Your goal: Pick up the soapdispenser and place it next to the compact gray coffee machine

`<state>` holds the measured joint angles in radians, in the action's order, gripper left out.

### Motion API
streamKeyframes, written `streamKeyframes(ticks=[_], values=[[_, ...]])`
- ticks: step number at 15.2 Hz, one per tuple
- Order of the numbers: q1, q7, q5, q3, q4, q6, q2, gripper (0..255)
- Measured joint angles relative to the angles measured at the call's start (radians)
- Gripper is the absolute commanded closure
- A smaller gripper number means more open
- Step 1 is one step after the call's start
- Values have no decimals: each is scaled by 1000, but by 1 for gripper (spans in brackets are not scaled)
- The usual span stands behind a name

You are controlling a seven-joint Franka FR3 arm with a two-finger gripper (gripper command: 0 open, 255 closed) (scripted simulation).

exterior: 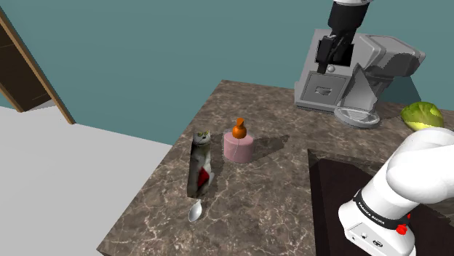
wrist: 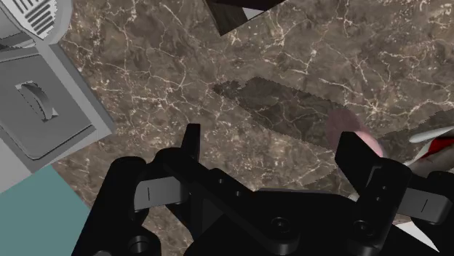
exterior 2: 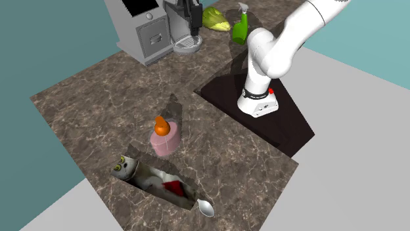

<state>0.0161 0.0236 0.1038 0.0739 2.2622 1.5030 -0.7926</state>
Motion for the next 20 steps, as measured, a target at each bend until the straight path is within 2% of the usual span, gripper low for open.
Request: streamKeyframes(ticks=[3,9,20], values=[[7,-2,-7,3,28,35,10,0],[42,-23,-49,37,126,204,90,0],[108,-65,-113,125,219,543,349,0]])
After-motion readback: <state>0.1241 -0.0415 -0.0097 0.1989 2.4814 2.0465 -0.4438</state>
